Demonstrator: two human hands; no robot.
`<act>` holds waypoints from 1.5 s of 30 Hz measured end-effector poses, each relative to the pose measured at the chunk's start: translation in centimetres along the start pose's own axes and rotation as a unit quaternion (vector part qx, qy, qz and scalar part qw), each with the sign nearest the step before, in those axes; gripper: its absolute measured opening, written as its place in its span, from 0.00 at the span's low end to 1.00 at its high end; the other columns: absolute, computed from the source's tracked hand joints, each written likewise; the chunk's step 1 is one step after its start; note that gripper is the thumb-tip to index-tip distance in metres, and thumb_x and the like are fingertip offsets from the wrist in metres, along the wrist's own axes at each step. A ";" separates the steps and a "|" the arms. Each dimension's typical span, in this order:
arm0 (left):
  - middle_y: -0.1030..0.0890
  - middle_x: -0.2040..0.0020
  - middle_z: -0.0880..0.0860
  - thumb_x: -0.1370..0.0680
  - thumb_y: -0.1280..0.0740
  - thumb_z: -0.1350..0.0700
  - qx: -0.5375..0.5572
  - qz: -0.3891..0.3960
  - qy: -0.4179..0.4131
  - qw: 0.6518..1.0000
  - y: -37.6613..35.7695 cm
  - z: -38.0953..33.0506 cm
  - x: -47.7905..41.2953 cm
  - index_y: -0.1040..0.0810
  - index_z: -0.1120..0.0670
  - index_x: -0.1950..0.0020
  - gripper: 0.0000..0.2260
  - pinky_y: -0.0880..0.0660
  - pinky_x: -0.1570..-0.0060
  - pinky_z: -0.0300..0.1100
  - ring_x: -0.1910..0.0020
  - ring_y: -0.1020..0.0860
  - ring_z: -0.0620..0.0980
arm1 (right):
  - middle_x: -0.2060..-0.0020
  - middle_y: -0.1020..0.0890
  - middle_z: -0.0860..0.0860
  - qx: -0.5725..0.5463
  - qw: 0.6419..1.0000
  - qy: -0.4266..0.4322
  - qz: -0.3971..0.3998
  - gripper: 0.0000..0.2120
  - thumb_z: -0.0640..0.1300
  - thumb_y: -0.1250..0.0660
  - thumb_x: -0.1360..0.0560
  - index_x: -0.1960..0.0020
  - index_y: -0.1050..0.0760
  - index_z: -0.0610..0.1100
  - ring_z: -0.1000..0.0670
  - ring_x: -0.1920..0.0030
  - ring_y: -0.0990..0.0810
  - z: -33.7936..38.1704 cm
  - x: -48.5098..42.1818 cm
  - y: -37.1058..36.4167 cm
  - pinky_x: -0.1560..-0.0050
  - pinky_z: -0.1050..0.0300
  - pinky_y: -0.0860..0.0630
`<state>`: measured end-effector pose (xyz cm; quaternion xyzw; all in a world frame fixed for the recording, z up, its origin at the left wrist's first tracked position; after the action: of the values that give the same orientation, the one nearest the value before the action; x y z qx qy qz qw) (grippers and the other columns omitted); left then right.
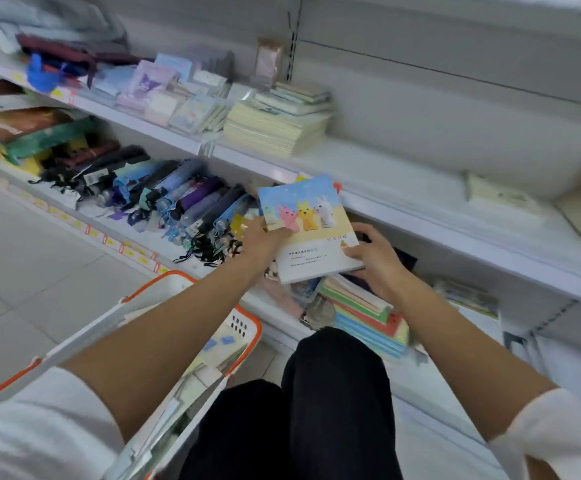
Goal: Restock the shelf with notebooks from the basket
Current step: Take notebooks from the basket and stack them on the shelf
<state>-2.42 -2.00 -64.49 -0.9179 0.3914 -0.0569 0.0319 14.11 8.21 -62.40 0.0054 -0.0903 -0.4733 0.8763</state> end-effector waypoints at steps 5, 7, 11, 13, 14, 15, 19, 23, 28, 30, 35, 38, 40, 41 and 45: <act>0.22 0.55 0.53 0.28 0.27 0.65 -0.062 0.049 -0.053 0.995 -9.2 -3.2 -1.0 0.30 0.58 0.37 0.22 0.24 0.61 0.37 0.56 0.22 0.49 | 0.42 0.21 0.43 -0.037 0.990 0.050 -0.123 0.19 0.29 0.40 0.23 0.39 0.29 0.48 0.39 0.46 0.20 2.3 0.3 9.0 0.56 0.46 0.22; 0.23 0.60 0.50 0.28 0.26 0.67 -0.059 0.076 -0.079 0.992 -12.6 -4.7 -1.6 0.31 0.59 0.37 0.23 0.25 0.66 0.32 0.60 0.23 0.47 | 0.42 0.21 0.43 -0.033 0.982 0.078 -0.170 0.17 0.31 0.39 0.23 0.39 0.29 0.49 0.41 0.46 0.20 2.9 0.4 11.9 0.55 0.48 0.22; 0.20 0.52 0.54 0.29 0.29 0.70 -0.035 0.162 -0.074 0.983 -19.4 -7.6 -2.5 0.30 0.56 0.35 0.24 0.23 0.67 0.33 0.60 0.21 0.45 | 0.44 0.21 0.46 -0.033 0.957 0.103 -0.270 0.19 0.32 0.40 0.23 0.34 0.29 0.44 0.46 0.47 0.21 4.5 -0.3 17.6 0.49 0.50 0.23; 0.19 0.45 0.54 0.29 0.28 0.69 -0.031 0.208 -0.053 0.976 -22.7 -8.4 -3.0 0.31 0.54 0.33 0.27 0.23 0.63 0.35 0.55 0.20 0.47 | 0.47 0.21 0.47 -0.050 0.948 0.096 -0.299 0.19 0.31 0.41 0.23 0.34 0.28 0.42 0.46 0.48 0.21 5.4 -1.1 20.4 0.46 0.49 0.23; 0.20 0.43 0.53 0.30 0.28 0.69 -0.038 0.232 -0.042 0.971 -24.3 -8.6 -3.1 0.31 0.53 0.32 0.29 0.23 0.61 0.36 0.51 0.20 0.48 | 0.48 0.21 0.47 -0.057 0.946 0.088 -0.307 0.19 0.31 0.42 0.23 0.35 0.28 0.43 0.47 0.49 0.21 5.9 -1.5 21.6 0.46 0.49 0.23; 0.20 0.41 0.53 0.30 0.28 0.70 -0.047 0.254 -0.030 0.966 -25.8 -8.9 -3.3 0.33 0.53 0.31 0.31 0.23 0.59 0.37 0.47 0.20 0.49 | 0.49 0.20 0.47 -0.066 0.944 0.080 -0.312 0.18 0.30 0.43 0.23 0.36 0.27 0.43 0.47 0.51 0.21 6.3 -2.0 22.7 0.48 0.50 0.22; 0.22 0.37 0.54 0.30 0.32 0.75 -0.082 0.297 -0.028 0.951 -30.6 -9.5 -4.8 0.36 0.53 0.27 0.35 0.21 0.49 0.44 0.41 0.22 0.53 | 0.52 0.23 0.46 -0.092 0.936 0.030 -0.337 0.15 0.28 0.42 0.24 0.43 0.25 0.41 0.48 0.55 0.23 7.0 -4.6 27.2 0.47 0.49 0.22; 0.26 0.42 0.52 0.30 0.31 0.76 -0.085 0.297 -0.064 0.949 -34.1 -8.3 -6.6 0.40 0.51 0.24 0.40 0.26 0.51 0.38 0.43 0.24 0.50 | 0.56 0.25 0.45 -0.009 0.931 -0.006 -0.364 0.06 0.31 0.40 0.24 0.55 0.25 0.38 0.49 0.59 0.27 6.8 -7.4 30.7 0.60 0.57 0.25; 0.22 0.39 0.58 0.31 0.27 0.71 -0.121 0.276 -0.083 0.950 -36.5 -5.5 -9.6 0.31 0.54 0.29 0.33 0.23 0.46 0.44 0.43 0.22 0.53 | 0.62 0.24 0.50 0.136 0.919 -0.029 -0.369 0.08 0.35 0.38 0.24 0.59 0.26 0.44 0.48 0.62 0.26 4.6 -10.4 33.0 0.67 0.61 0.31; 0.22 0.38 0.57 0.30 0.25 0.67 -0.164 0.272 -0.083 0.945 -36.8 -4.8 -10.7 0.30 0.55 0.30 0.30 0.25 0.40 0.46 0.40 0.22 0.53 | 0.57 0.25 0.46 0.208 0.911 -0.080 -0.348 0.04 0.38 0.37 0.24 0.58 0.28 0.44 0.46 0.58 0.27 4.1 -11.1 33.6 0.64 0.58 0.28; 0.21 0.40 0.52 0.31 0.23 0.65 -0.144 0.343 -0.064 0.926 -36.4 -4.3 -11.6 0.28 0.56 0.35 0.27 0.25 0.55 0.32 0.47 0.21 0.48 | 0.44 0.21 0.47 0.017 0.975 -0.067 -0.213 0.30 0.41 0.22 0.33 0.35 0.31 0.44 0.48 0.46 0.20 3.8 -10.1 35.6 0.43 0.52 0.23; 0.22 0.36 0.56 0.31 0.24 0.67 -0.173 0.343 -0.073 0.920 -36.2 -4.1 -11.8 0.27 0.60 0.35 0.26 0.24 0.47 0.39 0.42 0.21 0.51 | 0.43 0.23 0.49 0.057 0.983 -0.063 -0.163 0.35 0.35 0.23 0.34 0.30 0.32 0.42 0.51 0.46 0.21 3.7 -9.7 36.4 0.45 0.60 0.25; 0.22 0.37 0.56 0.32 0.23 0.64 -0.206 0.327 -0.091 0.918 -36.2 -4.1 -12.1 0.25 0.59 0.37 0.25 0.25 0.40 0.43 0.41 0.21 0.52 | 0.40 0.24 0.47 0.086 0.982 -0.056 -0.156 0.33 0.30 0.25 0.33 0.31 0.29 0.42 0.51 0.48 0.20 3.7 -9.9 36.5 0.49 0.63 0.24; 0.21 0.37 0.55 0.32 0.22 0.63 -0.218 0.321 -0.096 0.917 -36.2 -4.0 -12.3 0.23 0.59 0.38 0.24 0.26 0.38 0.43 0.41 0.21 0.52 | 0.39 0.24 0.46 0.091 0.982 -0.052 -0.155 0.32 0.29 0.26 0.33 0.31 0.29 0.42 0.51 0.47 0.20 3.5 -10.0 36.6 0.47 0.63 0.23; 0.22 0.37 0.54 0.33 0.20 0.58 -0.254 0.300 -0.123 0.911 -36.6 -3.8 -12.9 0.21 0.57 0.40 0.24 0.28 0.37 0.41 0.40 0.22 0.50 | 0.46 0.21 0.50 0.150 0.974 -0.020 -0.170 0.30 0.32 0.25 0.32 0.32 0.28 0.44 0.55 0.51 0.20 3.1 -10.4 36.6 0.47 0.65 0.25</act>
<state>14.38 32.53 -57.98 -0.7344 0.6422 0.1699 -0.1388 38.37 37.32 -57.47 0.1426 -0.1753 -0.5965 0.7701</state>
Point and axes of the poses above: each hand's wrist, its own x-axis away from the middle knuckle, its own y-axis out of the back of the hand, z = x × y, the point moved 2 cm from there along -x, towards the middle knuckle
